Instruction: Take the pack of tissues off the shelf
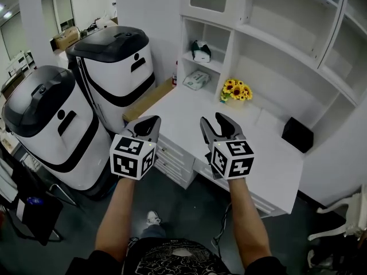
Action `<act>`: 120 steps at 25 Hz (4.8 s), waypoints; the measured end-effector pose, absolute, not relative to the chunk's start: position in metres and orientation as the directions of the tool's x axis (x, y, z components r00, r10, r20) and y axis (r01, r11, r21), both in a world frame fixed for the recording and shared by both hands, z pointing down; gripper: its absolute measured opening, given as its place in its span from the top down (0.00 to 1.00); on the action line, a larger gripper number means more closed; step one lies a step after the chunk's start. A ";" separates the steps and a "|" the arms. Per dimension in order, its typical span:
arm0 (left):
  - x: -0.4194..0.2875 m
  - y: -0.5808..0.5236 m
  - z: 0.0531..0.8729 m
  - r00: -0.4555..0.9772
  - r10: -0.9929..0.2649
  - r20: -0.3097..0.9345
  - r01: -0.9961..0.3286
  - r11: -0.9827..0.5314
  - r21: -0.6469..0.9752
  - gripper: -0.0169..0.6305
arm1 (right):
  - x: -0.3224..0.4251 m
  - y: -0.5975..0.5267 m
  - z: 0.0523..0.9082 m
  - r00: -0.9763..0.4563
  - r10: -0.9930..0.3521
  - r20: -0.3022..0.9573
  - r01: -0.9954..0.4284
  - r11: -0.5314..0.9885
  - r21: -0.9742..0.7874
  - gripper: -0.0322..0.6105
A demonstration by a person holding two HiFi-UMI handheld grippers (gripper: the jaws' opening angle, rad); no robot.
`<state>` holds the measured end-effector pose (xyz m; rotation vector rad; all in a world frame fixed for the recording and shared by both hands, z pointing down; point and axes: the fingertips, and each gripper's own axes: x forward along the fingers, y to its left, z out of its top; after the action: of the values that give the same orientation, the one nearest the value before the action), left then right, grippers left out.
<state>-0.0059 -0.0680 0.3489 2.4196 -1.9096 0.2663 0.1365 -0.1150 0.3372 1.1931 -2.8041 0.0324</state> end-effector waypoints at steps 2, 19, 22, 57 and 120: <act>-0.016 -0.085 0.351 0.236 -0.956 0.172 -0.965 -0.252 -0.072 0.96 | 0.124 -0.130 0.337 -0.687 -0.720 0.099 -0.722 0.691 0.020 0.65; -0.102 -0.188 0.340 0.364 -0.918 0.155 -0.926 -0.375 -0.048 0.96 | 0.032 -0.224 0.318 -0.599 -0.791 0.128 -0.794 0.607 0.038 0.45; -0.110 -0.196 0.341 0.384 -0.910 0.156 -0.917 -0.396 -0.051 0.96 | 0.020 -0.231 0.316 -0.586 -0.800 0.129 -0.803 0.595 0.039 0.45; -0.099 -0.387 0.339 0.453 -0.879 0.149 -0.882 -0.467 -0.071 0.96 | 0.001 -0.447 0.292 -0.550 -0.813 0.192 -0.795 0.580 0.177 0.44; -0.122 -0.486 0.366 0.409 -0.892 0.191 -0.903 -0.426 -0.054 0.96 | -0.014 -0.590 0.378 -0.490 -0.761 0.425 -0.758 0.613 0.223 0.81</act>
<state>-0.1216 -0.4858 0.3661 2.5883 -1.6513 0.2953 -0.0139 -0.5903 0.3784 1.1991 -2.3528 -0.0075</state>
